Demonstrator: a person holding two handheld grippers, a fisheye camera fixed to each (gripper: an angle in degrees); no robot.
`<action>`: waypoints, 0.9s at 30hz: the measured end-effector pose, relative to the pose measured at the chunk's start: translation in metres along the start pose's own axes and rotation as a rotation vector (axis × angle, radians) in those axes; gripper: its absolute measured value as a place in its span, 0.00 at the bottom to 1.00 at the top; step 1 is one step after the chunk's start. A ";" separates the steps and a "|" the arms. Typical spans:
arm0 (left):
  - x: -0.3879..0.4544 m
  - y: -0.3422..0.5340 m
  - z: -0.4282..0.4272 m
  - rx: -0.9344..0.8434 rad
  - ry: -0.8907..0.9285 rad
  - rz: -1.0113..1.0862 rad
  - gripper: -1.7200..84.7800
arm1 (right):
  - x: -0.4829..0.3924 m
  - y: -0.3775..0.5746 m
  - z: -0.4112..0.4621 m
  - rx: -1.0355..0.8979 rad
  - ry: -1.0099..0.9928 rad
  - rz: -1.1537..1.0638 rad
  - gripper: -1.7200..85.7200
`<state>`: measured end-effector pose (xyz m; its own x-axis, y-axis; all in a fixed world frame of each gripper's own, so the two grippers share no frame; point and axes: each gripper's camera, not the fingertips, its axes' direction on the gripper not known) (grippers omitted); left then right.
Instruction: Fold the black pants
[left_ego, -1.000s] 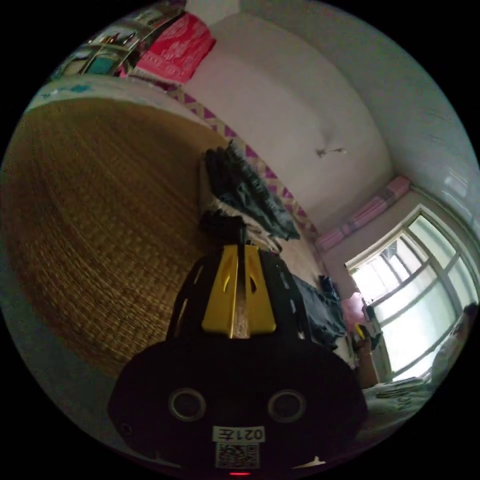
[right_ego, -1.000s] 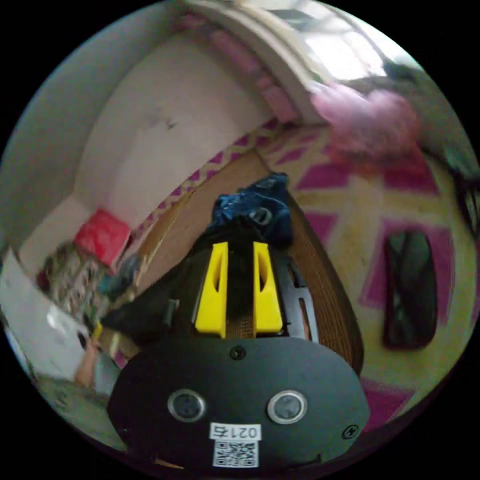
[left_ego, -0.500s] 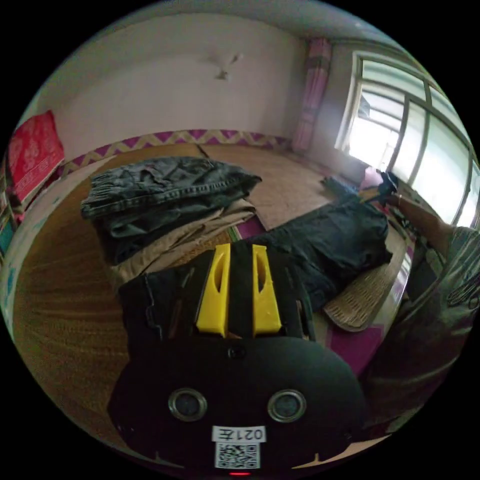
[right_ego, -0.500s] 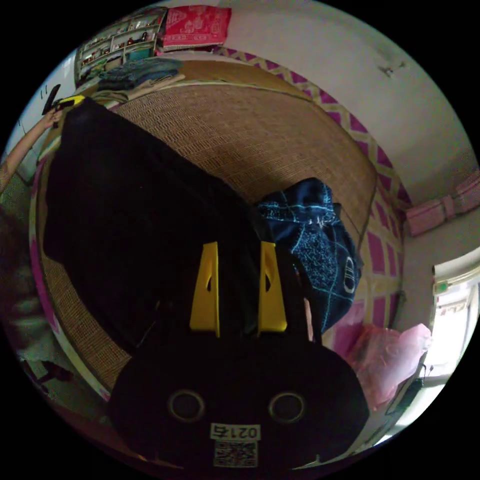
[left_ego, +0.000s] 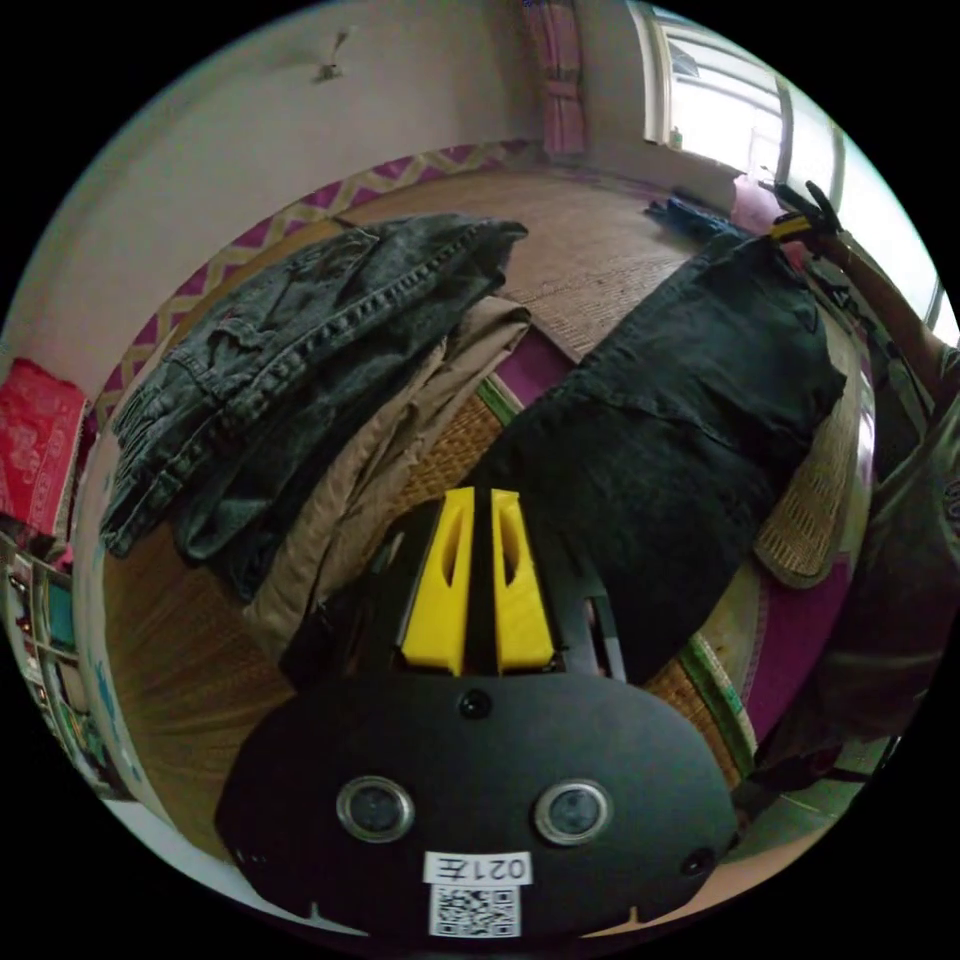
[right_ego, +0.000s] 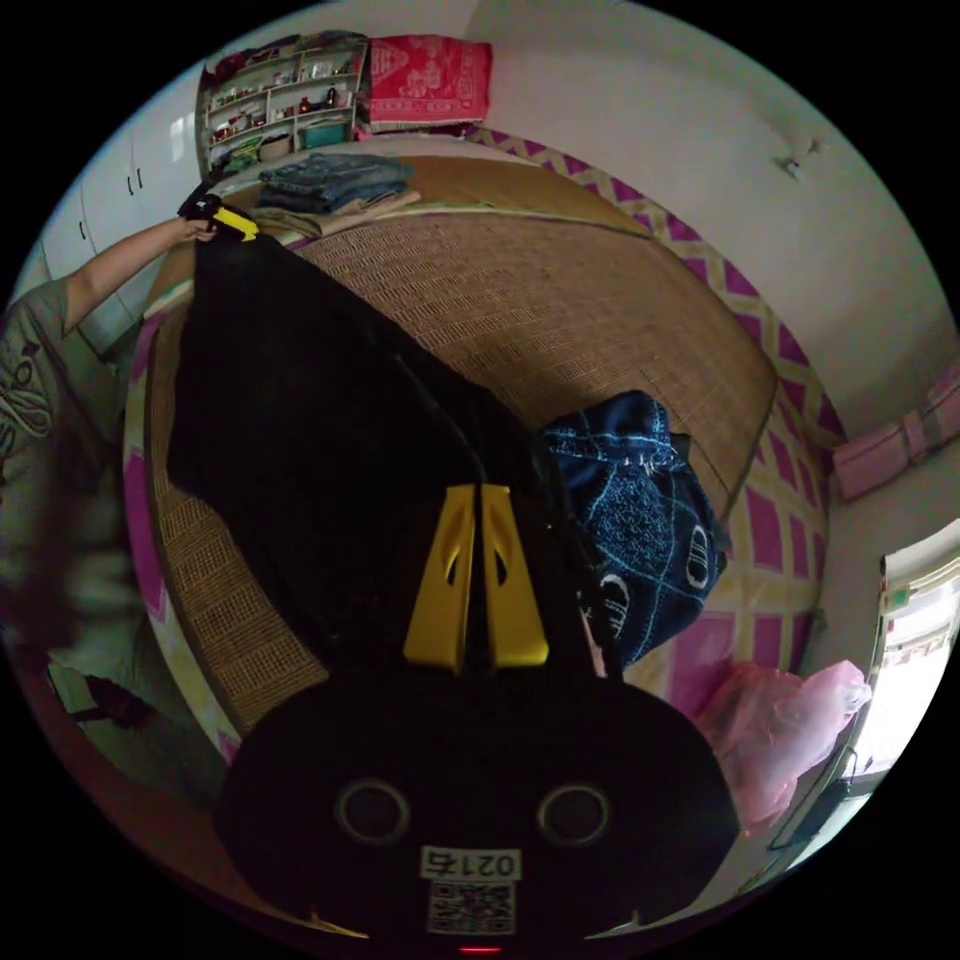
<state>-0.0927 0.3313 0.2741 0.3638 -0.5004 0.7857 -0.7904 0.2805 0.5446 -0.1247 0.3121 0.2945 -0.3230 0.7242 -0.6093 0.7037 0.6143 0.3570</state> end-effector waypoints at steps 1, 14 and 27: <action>0.002 0.004 -0.003 0.016 -0.005 0.002 0.02 | -0.002 0.002 -0.004 0.012 0.000 0.013 0.01; 0.073 0.134 -0.178 0.514 0.055 0.010 0.01 | -0.053 0.101 -0.161 0.303 -0.062 0.034 0.01; 0.143 0.313 -0.132 0.479 0.206 -0.319 0.01 | -0.173 0.306 -0.119 0.163 -0.251 0.215 0.01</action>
<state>-0.2229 0.4557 0.5952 0.6691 -0.3168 0.6723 -0.7432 -0.2808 0.6073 0.0717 0.4120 0.5938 -0.0053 0.7195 -0.6945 0.8365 0.3837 0.3912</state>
